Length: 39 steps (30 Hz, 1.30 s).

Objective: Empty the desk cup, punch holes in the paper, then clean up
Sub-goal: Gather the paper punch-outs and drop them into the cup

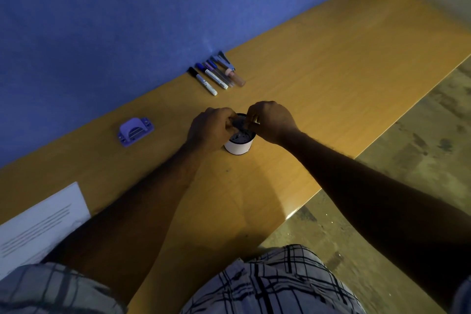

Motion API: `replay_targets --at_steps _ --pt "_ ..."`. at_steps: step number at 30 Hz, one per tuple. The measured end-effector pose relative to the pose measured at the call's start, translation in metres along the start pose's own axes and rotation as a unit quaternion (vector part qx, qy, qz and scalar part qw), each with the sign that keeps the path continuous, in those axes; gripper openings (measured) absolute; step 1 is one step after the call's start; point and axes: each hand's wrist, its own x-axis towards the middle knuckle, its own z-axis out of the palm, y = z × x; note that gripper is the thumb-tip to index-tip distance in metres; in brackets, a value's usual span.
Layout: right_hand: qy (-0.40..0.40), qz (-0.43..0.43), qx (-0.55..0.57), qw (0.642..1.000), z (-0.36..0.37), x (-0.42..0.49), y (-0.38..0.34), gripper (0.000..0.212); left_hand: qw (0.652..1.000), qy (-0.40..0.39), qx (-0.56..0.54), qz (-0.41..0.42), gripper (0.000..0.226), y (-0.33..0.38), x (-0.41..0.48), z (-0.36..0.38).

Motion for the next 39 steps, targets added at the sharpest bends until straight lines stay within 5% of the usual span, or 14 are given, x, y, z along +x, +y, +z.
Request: replay_targets --at_steps 4,20,39 --pt "0.013 -0.033 -0.045 0.998 -0.001 0.000 0.000 0.023 1.000 -0.003 -0.018 0.012 0.037 -0.004 -0.008 -0.002" --pt "0.067 -0.172 0.088 0.979 0.036 -0.049 -0.069 0.019 0.989 -0.019 -0.105 -0.104 0.042 -0.075 -0.123 -0.004" --pt "-0.180 -0.150 0.036 0.971 0.146 -0.083 -0.175 0.019 0.970 -0.014 -0.103 -0.220 0.038 -0.151 -0.268 -0.001"
